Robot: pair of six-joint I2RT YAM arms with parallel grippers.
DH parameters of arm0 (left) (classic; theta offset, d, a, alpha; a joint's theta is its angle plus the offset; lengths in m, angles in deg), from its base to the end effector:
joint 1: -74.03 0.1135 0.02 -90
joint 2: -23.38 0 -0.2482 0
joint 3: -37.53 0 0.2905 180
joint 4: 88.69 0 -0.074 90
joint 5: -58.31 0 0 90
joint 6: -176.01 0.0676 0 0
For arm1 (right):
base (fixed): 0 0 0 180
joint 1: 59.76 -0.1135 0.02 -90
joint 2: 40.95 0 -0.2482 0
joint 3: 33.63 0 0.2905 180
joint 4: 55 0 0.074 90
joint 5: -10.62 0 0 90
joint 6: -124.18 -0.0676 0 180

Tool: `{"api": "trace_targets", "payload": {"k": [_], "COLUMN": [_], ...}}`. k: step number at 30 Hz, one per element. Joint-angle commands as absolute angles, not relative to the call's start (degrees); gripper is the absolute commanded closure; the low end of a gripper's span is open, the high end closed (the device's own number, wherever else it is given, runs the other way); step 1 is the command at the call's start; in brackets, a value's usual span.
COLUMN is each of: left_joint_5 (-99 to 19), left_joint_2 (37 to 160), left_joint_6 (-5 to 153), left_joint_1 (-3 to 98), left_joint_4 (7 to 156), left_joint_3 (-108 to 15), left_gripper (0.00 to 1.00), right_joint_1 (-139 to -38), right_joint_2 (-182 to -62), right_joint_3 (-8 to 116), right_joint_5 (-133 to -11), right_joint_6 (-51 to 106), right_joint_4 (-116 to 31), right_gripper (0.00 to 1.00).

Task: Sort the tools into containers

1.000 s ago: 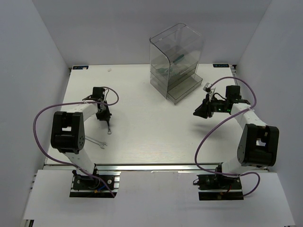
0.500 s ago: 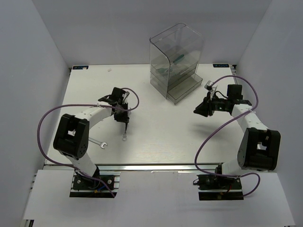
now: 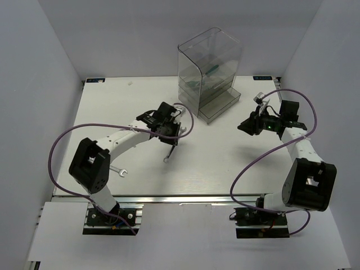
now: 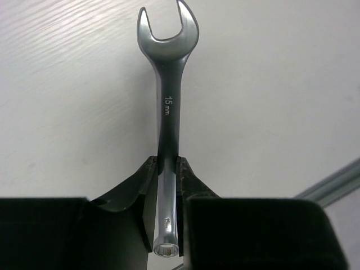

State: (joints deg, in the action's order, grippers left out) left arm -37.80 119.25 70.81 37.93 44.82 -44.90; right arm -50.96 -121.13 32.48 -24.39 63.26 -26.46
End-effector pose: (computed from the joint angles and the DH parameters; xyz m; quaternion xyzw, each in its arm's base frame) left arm 0.3179 -0.2407 0.1707 0.1885 0.9459 -0.1585 0.2112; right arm 0.3469 0.0023 0.2111 -0.3256 0.7669 0.2842 0.4744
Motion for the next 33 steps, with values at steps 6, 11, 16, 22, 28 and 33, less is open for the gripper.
{"api": "trace_targets", "payload": {"k": [6, 11, 16, 22, 28, 33], "left_joint_5": [-41.3, -42.2, -42.0, -41.1, -32.6, -28.4], "left_joint_2": [118.6, 129.7, 142.0, 154.8, 157.7, 160.8], "left_joint_6": [81.8, 86.4, 90.9, 91.6, 95.4, 96.0], "left_joint_1": [29.0, 28.6, 28.7, 28.7, 28.7, 28.7], "left_joint_4": [42.1, 40.9, 42.3, 46.4, 57.0, 61.5], "left_joint_3": [-56.7, -71.7, -87.1, -103.1, -105.0, -108.7], "left_gripper": [1.00, 1.00, 1.00, 1.00, 1.00, 1.00], "right_joint_1": [-44.5, -40.7, -39.5, -38.6, -38.0, -38.0], "right_joint_2": [-119.4, -119.3, -118.6, -118.3, -118.6, -119.0], "right_joint_3": [33.9, 34.4, 34.2, 33.2, 31.8, 30.6], "right_joint_5": [-23.3, -22.2, -21.2, -20.2, -19.3, -18.6], "right_joint_6": [62.3, 62.5, 63.9, 65.0, 64.9, 63.5], "right_joint_4": [-28.3, -27.7, -26.6, -25.5, -26.8, -27.8], "right_gripper": [0.62, 0.62, 0.62, 0.62, 0.63, 0.63]}}
